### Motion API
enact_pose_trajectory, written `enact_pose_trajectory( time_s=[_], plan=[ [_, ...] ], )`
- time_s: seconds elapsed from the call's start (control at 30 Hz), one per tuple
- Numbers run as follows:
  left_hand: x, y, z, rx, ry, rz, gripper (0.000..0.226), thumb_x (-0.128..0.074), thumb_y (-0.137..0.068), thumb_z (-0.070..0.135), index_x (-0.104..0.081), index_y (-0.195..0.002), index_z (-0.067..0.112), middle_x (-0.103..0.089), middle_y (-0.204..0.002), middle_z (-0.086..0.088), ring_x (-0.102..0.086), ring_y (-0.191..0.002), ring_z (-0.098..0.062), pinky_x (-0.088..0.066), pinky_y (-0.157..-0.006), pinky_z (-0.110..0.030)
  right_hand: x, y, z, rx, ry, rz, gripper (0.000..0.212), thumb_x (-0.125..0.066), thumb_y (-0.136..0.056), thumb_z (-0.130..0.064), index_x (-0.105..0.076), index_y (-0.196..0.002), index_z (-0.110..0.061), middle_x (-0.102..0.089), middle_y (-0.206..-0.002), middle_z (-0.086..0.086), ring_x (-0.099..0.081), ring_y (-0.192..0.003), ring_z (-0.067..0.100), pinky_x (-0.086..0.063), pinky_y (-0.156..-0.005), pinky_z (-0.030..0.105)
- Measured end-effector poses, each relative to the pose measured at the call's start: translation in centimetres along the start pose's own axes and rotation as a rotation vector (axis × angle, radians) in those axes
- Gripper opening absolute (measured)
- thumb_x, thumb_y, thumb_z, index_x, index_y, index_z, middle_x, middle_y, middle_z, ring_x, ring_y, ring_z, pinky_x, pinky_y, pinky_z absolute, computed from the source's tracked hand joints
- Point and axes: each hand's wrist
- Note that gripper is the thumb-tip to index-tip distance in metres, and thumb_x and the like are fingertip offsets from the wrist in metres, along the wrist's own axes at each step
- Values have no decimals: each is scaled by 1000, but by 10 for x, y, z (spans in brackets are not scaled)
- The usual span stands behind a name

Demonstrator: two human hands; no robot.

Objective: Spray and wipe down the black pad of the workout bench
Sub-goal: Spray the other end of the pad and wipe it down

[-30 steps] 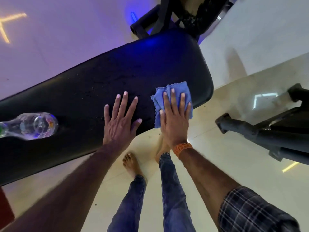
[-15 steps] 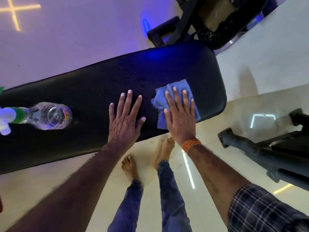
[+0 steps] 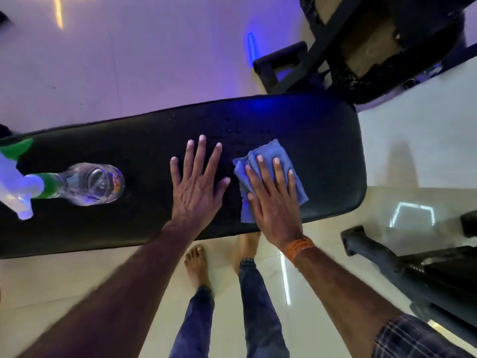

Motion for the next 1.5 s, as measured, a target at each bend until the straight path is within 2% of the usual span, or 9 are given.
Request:
enact_pose_trajectory(
  time_s=[0.37,0.5,0.63,0.8,0.93,1.07,1.2,1.33,1.5],
  plan=[
    [0,-11,10,47,-39,32,70,-42,-103,55,-21,-165,32,-7,-176,-2,-2,-162,-24,-8,-126,-60,16,-70,50,310,70,-14,60,-34,-111,-39,-15,-166,-26,-7,-175,2,-5,-161,32,-10,-129,57],
    [2,-19,13,95,-19,33,68,-40,-104,55,-22,-165,32,-7,-176,0,-2,-162,-22,-7,-126,-60,19,-103,19,-118,-36,67,59,-32,-110,-38,-19,-166,-25,-11,-175,5,-7,-161,35,-6,-129,58],
    [3,-21,13,114,1,51,69,-41,-103,56,-24,-165,29,-8,-176,0,-3,-162,-20,-7,-127,-59,15,-105,27,337,20,-10,60,-35,-110,-37,-17,-166,-27,-10,-175,1,-5,-161,32,-11,-128,58],
    [9,-22,-1,241,4,92,70,-41,-102,56,-22,-165,30,-7,-176,0,-2,-162,-20,-5,-127,-56,17,-132,-5,-87,-74,85,59,-35,-108,-36,-24,-165,-27,-15,-174,2,-10,-161,34,-9,-128,60],
    [10,-22,-7,253,12,94,70,-39,-103,58,-21,-165,31,-6,-176,1,0,-162,-19,-4,-127,-57,18,-151,20,459,28,14,57,-32,-109,-37,-22,-165,-30,-16,-174,-2,-12,-161,31,-15,-127,58],
    [13,-18,-16,319,17,124,71,-37,-103,57,-20,-166,28,-7,-176,-1,-1,-162,-21,-5,-127,-57,17,-162,-19,35,-49,93,57,-35,-108,-34,-28,-164,-27,-22,-173,1,-18,-159,33,-11,-129,57],
    [14,-11,-21,324,25,133,71,-38,-104,56,-19,-166,27,-6,-176,0,0,-162,-20,-5,-127,-57,17,-164,-9,552,0,-21,58,-33,-109,-34,-21,-165,-29,-16,-174,-3,-12,-161,28,-12,-128,55],
    [13,-3,-28,354,31,122,72,-36,-104,57,-17,-166,27,-4,-176,1,2,-162,-19,-4,-128,-57,16,-170,-35,88,-60,56,57,-34,-107,-34,-29,-163,-28,-23,-172,0,-19,-159,31,-13,-128,56],
    [11,-1,-31,332,38,145,71,-36,-104,57,-20,-166,26,-7,-176,-1,-2,-162,-21,-5,-127,-57,17,-176,-16,537,17,-15,57,-30,-109,-36,-22,-165,-29,-17,-174,-2,-14,-161,27,-12,-128,54]
  ],
)
Point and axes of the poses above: each hand's wrist, its own y-axis away from the middle knuckle, its own x-axis out of the back of the hand, z = x × y
